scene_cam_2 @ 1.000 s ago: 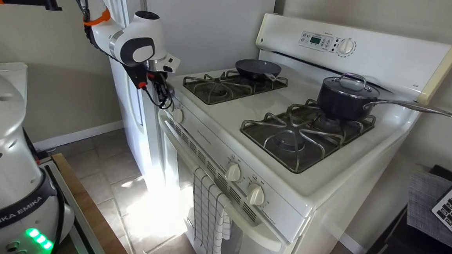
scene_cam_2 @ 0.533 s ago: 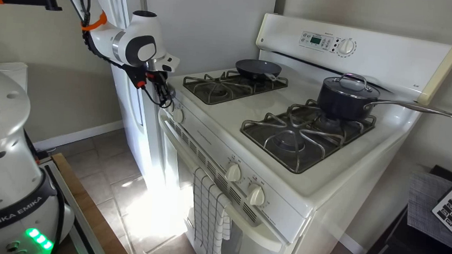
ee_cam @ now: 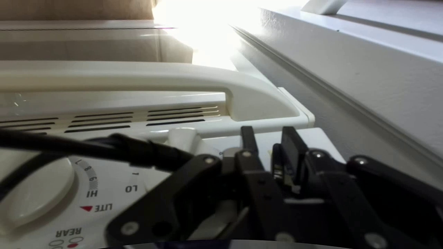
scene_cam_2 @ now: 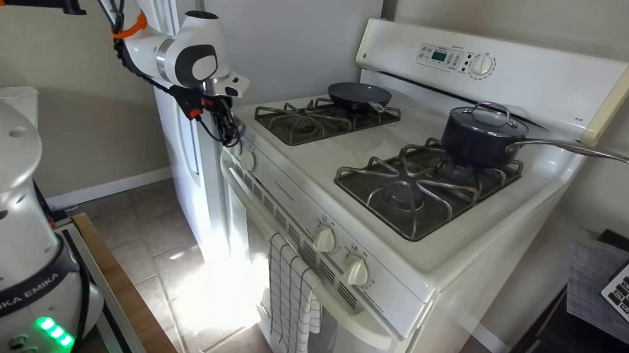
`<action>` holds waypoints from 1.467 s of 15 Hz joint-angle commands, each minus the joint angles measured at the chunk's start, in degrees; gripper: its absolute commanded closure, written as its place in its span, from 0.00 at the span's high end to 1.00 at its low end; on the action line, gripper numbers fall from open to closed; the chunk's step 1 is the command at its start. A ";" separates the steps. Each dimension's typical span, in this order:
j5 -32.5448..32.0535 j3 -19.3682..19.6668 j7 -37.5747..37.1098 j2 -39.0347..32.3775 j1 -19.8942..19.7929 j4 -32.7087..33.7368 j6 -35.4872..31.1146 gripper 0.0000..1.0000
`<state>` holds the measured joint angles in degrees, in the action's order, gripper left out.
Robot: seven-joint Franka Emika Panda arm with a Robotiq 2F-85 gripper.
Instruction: Flip the switch on the bottom left side of the stove
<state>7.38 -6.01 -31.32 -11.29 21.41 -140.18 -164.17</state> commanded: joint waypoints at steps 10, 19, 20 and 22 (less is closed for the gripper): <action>5.17 -4.32 7.55 5.18 -5.50 -0.59 3.92 0.74; 9.65 -6.37 11.91 7.96 -6.48 -1.32 4.20 1.00; 9.72 -6.42 11.67 8.30 -6.49 -1.37 4.70 1.00; 9.43 -6.43 11.39 8.97 -6.56 -1.66 5.00 1.00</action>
<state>15.62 -11.58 -20.21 -4.61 15.63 -140.27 -160.63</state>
